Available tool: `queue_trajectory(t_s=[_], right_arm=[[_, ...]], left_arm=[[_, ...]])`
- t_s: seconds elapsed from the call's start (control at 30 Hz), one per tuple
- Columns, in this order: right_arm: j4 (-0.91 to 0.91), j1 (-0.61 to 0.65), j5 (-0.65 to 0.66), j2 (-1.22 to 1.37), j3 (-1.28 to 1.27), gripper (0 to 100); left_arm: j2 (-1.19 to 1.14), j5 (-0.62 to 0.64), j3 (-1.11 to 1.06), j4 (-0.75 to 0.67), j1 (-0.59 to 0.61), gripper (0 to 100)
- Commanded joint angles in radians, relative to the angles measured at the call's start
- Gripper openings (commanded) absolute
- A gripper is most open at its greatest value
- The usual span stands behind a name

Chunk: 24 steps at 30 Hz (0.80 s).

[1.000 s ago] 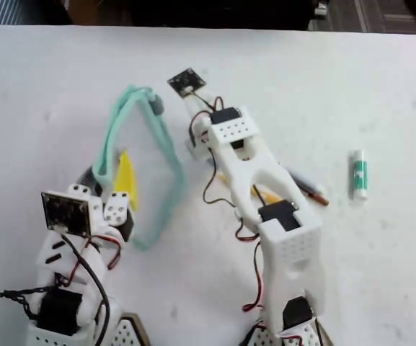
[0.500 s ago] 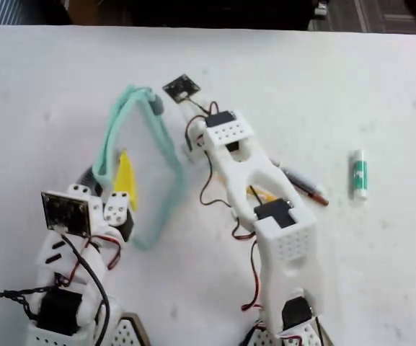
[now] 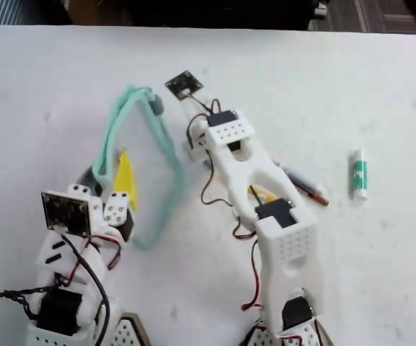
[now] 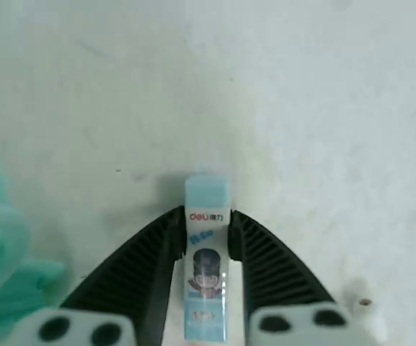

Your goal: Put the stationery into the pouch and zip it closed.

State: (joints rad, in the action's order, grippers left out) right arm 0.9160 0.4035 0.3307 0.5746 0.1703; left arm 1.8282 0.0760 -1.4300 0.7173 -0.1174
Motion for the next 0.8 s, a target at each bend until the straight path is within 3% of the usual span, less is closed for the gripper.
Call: queue_trajectory(t_s=[0.0, 0.63, 0.77], right_arm=[[-0.01, -0.001, -0.006, -0.012, 0.037, 1.9], [0.007, -0.05, 0.0, 0.044, 0.043, 1.7], [0.027, -0.048, 0.0, 0.041, 0.043, 1.7]], left_arm=[[0.002, 0.0, -0.011, 0.026, 0.016, 2], [0.002, -0.002, -0.009, 0.025, 0.015, 2], [0.002, 0.002, -0.002, 0.028, 0.015, 10]])
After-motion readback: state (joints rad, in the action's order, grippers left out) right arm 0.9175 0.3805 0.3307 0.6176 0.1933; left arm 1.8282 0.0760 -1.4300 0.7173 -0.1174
